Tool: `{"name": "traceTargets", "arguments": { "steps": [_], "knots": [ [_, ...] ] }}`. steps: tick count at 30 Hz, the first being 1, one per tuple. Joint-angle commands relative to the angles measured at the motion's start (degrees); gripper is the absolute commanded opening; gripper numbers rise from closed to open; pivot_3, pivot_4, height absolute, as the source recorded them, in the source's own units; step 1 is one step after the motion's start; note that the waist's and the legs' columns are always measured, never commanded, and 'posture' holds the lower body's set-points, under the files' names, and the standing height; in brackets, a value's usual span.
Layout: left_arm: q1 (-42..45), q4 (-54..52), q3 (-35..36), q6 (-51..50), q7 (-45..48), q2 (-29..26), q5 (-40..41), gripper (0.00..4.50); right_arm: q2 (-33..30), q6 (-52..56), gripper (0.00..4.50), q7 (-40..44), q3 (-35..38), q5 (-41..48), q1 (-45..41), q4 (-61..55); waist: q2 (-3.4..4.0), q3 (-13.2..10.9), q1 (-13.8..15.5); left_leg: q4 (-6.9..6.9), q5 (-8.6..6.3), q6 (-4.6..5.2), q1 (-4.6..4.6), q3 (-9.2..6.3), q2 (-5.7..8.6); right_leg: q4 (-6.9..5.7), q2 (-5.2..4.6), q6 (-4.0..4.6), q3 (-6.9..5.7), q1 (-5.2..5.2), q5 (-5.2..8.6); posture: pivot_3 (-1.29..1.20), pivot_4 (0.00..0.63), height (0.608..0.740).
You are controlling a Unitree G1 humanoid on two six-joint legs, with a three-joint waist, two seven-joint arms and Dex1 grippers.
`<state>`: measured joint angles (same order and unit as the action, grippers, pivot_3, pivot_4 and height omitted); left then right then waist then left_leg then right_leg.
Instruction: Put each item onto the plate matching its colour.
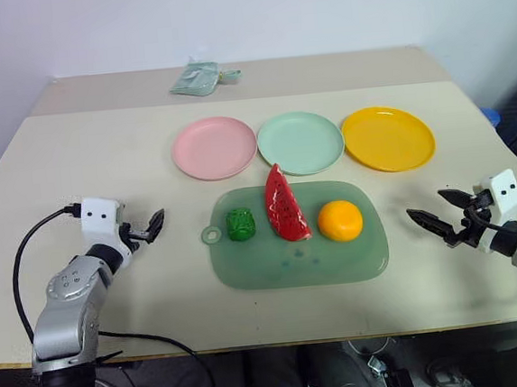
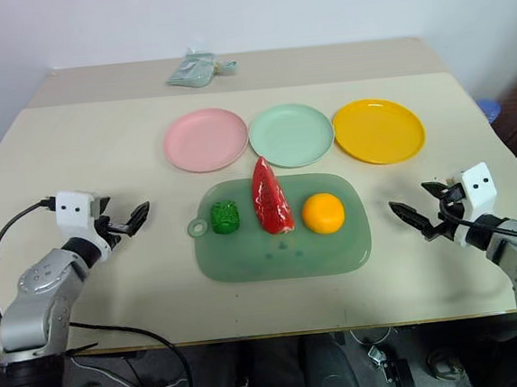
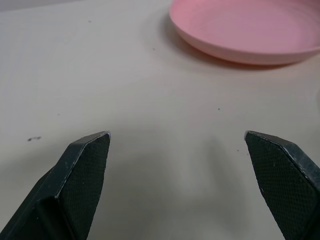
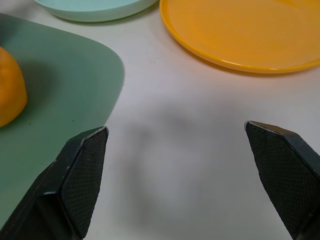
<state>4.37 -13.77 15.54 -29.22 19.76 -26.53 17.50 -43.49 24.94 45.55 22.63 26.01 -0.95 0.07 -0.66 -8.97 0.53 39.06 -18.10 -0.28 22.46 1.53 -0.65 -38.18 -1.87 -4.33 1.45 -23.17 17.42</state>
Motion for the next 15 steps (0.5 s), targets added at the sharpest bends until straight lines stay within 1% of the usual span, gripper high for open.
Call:
{"name": "traceTargets", "arguments": {
  "steps": [1,6,12,15],
  "knots": [
    [-1.29,-4.07,1.96,-0.36,-0.74,0.34,1.13,4.4,-0.07,-0.2,4.5,-0.17,-0.16,0.4,-1.95,-1.55,0.01,0.01,0.01,0.0,0.0,0.0,0.0,0.0,0.0,0.0,0.0,0.0,0.0,0.0,0.0,0.0,0.15,0.74],
    [0.36,-3.93,1.11,-0.85,-1.76,1.39,1.32,4.4,-0.01,0.13,4.5,-0.83,-1.07,0.47,-4.0,-1.78,0.01,0.01,0.21,0.01,0.0,0.0,0.0,0.0,0.01,0.0,0.0,0.0,0.0,0.01,0.0,0.0,0.15,0.74],
    [3.23,-5.2,-1.39,-2.47,-0.23,0.72,1.23,4.4,1.31,-0.26,4.5,-1.85,-0.98,0.54,-3.19,-2.51,0.01,0.01,0.09,0.01,0.0,0.0,0.0,0.0,0.01,0.0,0.01,0.0,0.0,0.02,0.0,0.0,0.15,0.74],
    [5.35,-4.21,-2.43,-2.95,0.63,0.53,1.3,4.4,2.17,-0.72,4.5,-2.18,-0.73,0.54,-2.81,-3.36,0.01,0.01,0.1,0.01,0.0,0.0,0.0,0.0,0.01,0.0,0.02,0.0,0.0,0.02,0.0,0.0,0.15,0.74]
  ]
}}
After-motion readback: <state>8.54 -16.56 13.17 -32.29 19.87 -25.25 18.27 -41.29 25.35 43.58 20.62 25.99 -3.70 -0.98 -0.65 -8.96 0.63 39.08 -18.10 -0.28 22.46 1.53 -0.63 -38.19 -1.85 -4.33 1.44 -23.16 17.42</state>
